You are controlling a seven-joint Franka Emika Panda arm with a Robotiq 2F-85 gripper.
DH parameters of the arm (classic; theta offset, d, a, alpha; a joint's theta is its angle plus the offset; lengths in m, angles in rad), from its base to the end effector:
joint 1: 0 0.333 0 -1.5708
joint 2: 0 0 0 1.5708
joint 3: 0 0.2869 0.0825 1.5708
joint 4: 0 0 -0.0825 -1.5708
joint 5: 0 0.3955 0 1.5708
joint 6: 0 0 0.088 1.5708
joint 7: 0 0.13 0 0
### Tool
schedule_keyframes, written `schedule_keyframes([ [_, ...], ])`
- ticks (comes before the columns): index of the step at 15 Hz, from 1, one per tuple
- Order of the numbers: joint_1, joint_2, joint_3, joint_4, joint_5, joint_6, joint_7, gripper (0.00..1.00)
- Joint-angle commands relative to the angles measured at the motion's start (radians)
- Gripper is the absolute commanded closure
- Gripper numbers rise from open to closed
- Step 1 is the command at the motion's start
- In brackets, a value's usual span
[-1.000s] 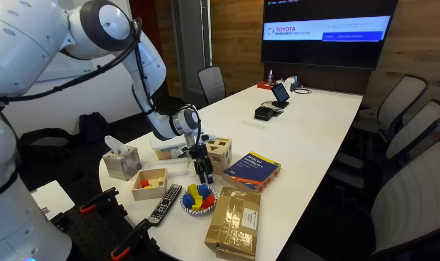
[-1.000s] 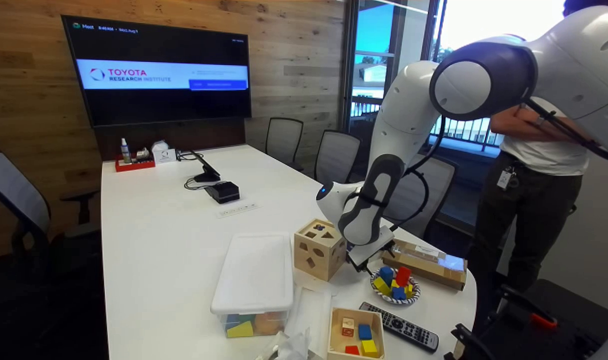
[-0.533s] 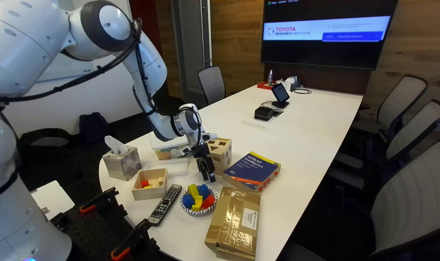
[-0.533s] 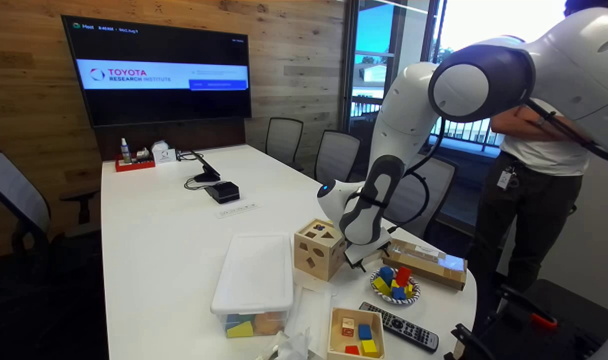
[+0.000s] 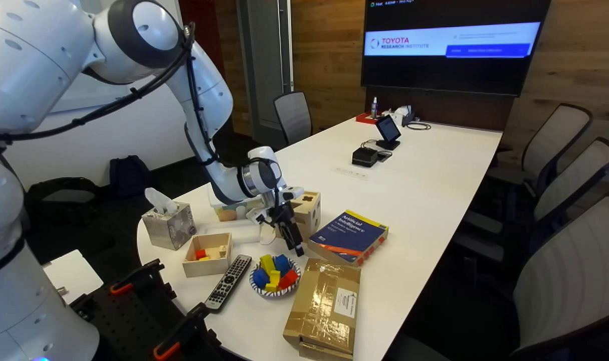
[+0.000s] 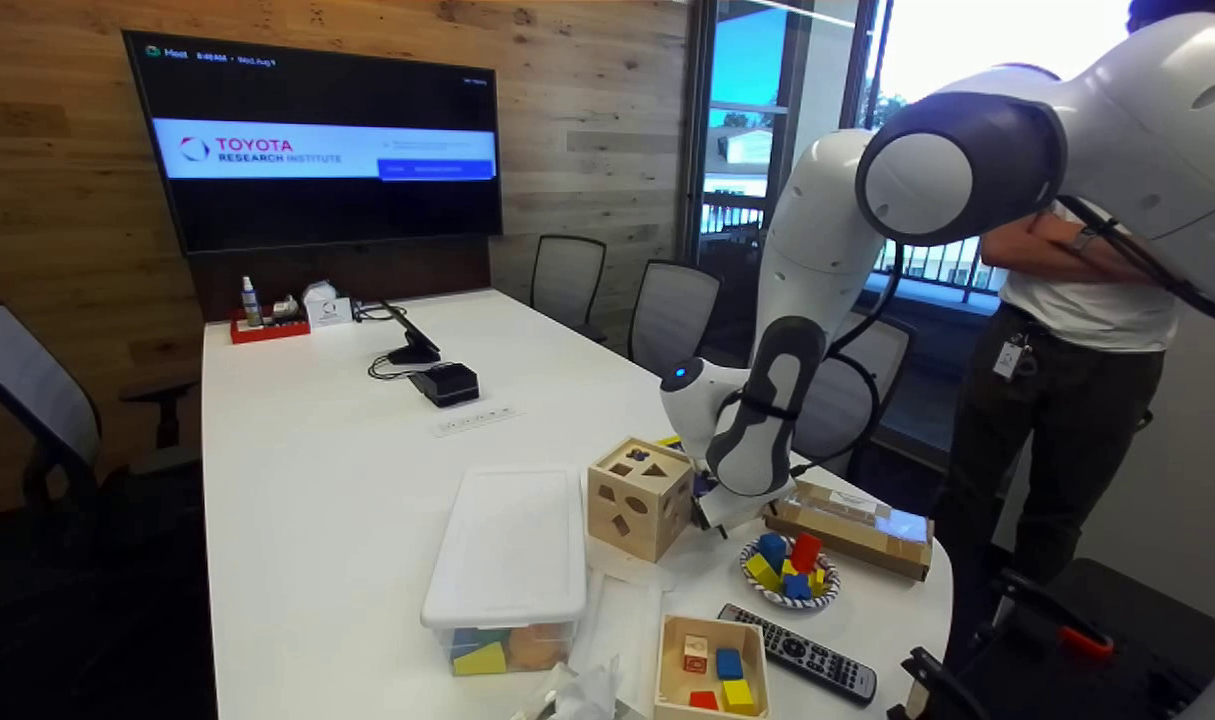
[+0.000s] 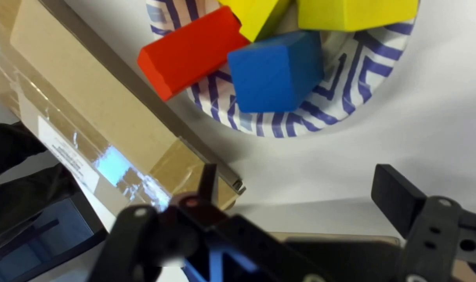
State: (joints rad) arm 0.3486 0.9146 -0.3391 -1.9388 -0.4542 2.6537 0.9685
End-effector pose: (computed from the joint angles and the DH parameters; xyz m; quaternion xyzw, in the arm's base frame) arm 0.5465 -0.0178 -0.0318 0.9479 -0.2063 0.0199 0.2420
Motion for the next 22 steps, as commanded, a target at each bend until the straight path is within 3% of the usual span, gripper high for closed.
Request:
schedule_keyframes([
  [1,0.042,-0.092,-0.037,-0.131,-0.002,0.063,-0.014,0.0],
  [7,0.099,-0.255,-0.104,-0.296,-0.026,0.157,-0.046,0.0],
  [10,0.11,-0.278,-0.111,-0.311,-0.025,0.129,-0.06,0.0],
  [22,0.054,-0.191,-0.011,-0.147,-0.001,-0.121,-0.052,0.0],
])
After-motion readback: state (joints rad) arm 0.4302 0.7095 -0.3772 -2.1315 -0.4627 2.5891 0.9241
